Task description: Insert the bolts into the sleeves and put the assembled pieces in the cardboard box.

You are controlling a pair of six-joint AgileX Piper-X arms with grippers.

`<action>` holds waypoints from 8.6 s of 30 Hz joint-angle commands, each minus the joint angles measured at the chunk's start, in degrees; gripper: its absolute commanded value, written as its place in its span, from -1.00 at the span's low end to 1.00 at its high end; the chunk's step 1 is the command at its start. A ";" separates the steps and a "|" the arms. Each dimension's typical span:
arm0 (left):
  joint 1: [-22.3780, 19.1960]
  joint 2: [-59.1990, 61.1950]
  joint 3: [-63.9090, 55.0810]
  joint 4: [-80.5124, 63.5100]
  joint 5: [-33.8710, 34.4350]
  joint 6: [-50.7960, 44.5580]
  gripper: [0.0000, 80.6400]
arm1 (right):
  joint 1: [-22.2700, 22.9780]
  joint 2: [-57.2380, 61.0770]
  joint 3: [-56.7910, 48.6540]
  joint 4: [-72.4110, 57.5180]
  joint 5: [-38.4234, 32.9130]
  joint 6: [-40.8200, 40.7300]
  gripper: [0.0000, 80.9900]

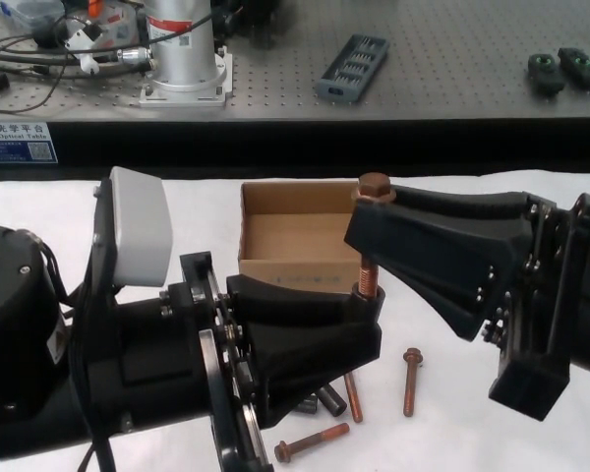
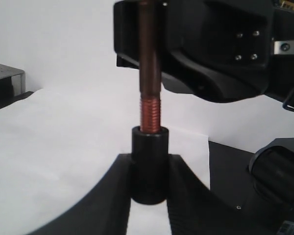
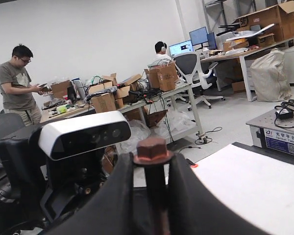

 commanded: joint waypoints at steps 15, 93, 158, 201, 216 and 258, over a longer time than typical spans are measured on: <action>-0.25 0.03 -0.78 -6.74 -5.44 -0.34 -0.63 | 0.04 -0.02 -0.14 5.89 -0.01 1.33 -0.20; 16.28 59.83 -78.95 65.62 -31.86 2.69 -0.51 | -3.33 -20.51 -0.14 52.20 26.62 -23.10 -0.91; 16.86 -4.09 -19.87 77.53 -35.63 -0.78 -0.74 | -13.43 32.37 -37.78 60.02 1.89 -29.89 -0.37; 16.86 -12.07 -10.12 79.27 -35.00 -0.02 -0.74 | -9.61 73.06 -67.10 76.62 12.25 -45.26 -0.45; 16.86 -12.07 -10.12 79.27 -32.88 8.27 -0.74 | -9.36 71.32 -67.10 82.41 16.06 -37.22 -0.91; 7.91 37.09 -46.70 79.81 -29.77 31.55 -0.31 | -9.66 0.23 -21.46 73.31 13.67 -12.83 -0.91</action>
